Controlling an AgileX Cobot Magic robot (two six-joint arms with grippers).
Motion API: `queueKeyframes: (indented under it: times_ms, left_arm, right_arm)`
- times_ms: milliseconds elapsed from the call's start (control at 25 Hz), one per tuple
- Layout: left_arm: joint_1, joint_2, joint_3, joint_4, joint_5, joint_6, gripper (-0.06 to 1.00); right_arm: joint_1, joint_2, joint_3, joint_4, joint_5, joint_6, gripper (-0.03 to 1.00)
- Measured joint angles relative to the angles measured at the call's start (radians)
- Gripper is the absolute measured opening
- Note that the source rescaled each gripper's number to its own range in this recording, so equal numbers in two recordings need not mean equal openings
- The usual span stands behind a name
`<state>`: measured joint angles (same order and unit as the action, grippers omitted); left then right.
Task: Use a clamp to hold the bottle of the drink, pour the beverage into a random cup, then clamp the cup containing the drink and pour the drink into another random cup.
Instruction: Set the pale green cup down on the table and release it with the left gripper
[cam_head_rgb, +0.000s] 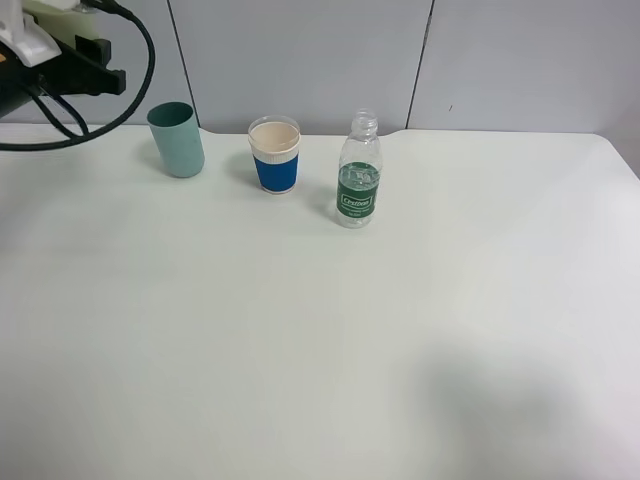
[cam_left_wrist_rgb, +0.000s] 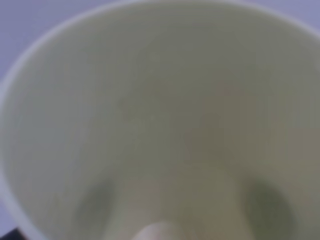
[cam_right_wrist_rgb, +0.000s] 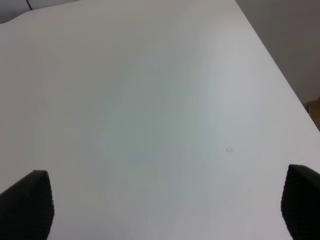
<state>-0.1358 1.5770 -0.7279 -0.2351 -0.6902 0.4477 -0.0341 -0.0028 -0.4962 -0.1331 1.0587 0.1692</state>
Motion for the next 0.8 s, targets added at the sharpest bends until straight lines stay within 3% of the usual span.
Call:
queueKeyframes:
  times_ms: [120, 400, 440, 600, 800]
  left_arm:
    - [0.000, -0.038, 0.089, 0.229, -0.023, -0.265, 0.02]
    - [0.000, -0.046, 0.206, 0.838, -0.235, -0.475, 0.02]
    - [0.000, -0.047, 0.215, 0.978, -0.250, -0.530, 0.02]
    - [-0.001, -0.047, 0.215, 1.133, -0.255, -0.626, 0.02]
    - [-0.003, -0.017, 0.222, 1.165, -0.263, -0.677, 0.02]
  right_arm:
    - [0.000, 0.000, 0.000, 0.000, 0.000, 0.000, 0.95]
    - [0.000, 0.000, 0.000, 0.000, 0.000, 0.000, 0.95]
    - [0.000, 0.000, 0.000, 0.000, 0.000, 0.000, 0.95]
    - [0.000, 0.000, 0.000, 0.000, 0.000, 0.000, 0.95]
    - [0.000, 0.000, 0.000, 0.000, 0.000, 0.000, 0.95]
